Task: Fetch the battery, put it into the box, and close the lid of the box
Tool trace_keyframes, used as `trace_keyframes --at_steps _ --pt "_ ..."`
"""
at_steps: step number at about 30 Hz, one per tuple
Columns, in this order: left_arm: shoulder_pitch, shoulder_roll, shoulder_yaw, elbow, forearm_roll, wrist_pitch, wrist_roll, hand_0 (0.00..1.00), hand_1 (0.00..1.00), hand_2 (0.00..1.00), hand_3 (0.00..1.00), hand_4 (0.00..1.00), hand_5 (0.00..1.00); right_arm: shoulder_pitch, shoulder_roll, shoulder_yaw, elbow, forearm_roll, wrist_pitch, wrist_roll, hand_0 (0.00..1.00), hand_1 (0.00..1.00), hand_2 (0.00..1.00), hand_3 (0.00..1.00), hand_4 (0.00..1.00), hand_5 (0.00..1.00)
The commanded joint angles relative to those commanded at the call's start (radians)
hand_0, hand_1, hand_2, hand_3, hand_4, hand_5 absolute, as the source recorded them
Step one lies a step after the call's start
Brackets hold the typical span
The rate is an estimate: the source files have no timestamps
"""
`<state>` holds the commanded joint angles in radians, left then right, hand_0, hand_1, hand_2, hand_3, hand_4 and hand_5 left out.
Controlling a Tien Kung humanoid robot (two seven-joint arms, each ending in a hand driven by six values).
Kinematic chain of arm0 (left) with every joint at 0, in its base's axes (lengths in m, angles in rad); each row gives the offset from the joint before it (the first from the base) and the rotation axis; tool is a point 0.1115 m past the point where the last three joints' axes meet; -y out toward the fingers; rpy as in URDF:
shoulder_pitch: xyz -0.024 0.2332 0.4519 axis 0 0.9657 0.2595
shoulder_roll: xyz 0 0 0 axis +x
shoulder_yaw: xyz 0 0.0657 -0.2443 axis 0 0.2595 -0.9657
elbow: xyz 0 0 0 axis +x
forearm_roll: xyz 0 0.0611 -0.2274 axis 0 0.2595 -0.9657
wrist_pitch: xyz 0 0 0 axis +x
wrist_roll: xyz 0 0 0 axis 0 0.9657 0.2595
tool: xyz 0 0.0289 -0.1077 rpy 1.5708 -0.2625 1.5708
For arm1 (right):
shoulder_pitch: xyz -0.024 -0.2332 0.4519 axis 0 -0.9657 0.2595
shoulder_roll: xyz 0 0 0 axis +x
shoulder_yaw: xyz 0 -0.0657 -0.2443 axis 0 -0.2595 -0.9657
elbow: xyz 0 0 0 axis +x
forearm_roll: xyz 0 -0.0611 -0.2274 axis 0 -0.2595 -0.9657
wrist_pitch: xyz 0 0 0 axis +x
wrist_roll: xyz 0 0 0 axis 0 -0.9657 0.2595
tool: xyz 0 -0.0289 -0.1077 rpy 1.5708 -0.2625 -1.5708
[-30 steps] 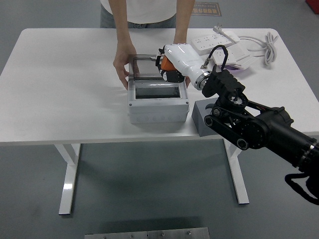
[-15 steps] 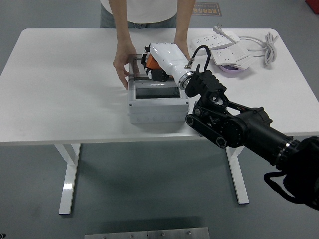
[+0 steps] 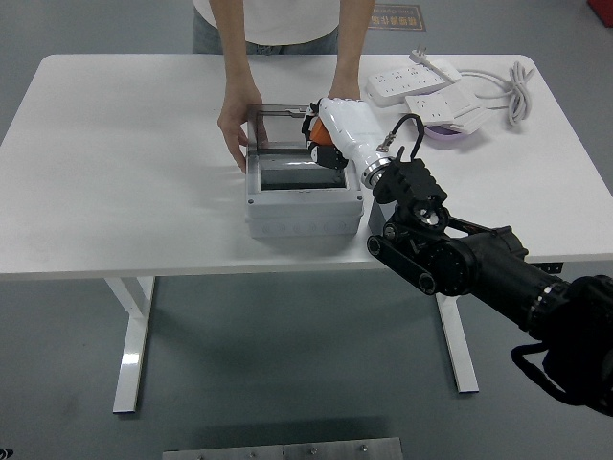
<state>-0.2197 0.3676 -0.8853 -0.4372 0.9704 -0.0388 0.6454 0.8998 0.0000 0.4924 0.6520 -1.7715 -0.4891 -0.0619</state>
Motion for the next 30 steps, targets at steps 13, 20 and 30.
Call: trace_keyframes --at_steps 13,20,30 --pt "-0.002 0.008 -0.077 -0.012 0.077 -0.007 0.000 0.852 0.917 0.857 0.861 0.918 0.893 -0.009 0.000 -0.051 -0.003 0.049 -0.023 -0.008 0.169 0.251 0.292 0.367 0.178 0.076" --pt "-0.007 0.009 -0.077 -0.012 0.080 -0.009 0.000 0.853 0.917 0.858 0.862 0.918 0.894 0.003 0.000 -0.093 0.022 0.043 -0.013 -0.018 0.167 0.252 0.292 0.366 0.178 0.075" --pt "-0.014 0.011 -0.076 -0.011 0.083 -0.012 0.000 0.853 0.917 0.859 0.864 0.917 0.895 0.034 0.000 -0.134 0.043 -0.002 0.049 -0.037 0.165 0.254 0.292 0.365 0.177 0.070"
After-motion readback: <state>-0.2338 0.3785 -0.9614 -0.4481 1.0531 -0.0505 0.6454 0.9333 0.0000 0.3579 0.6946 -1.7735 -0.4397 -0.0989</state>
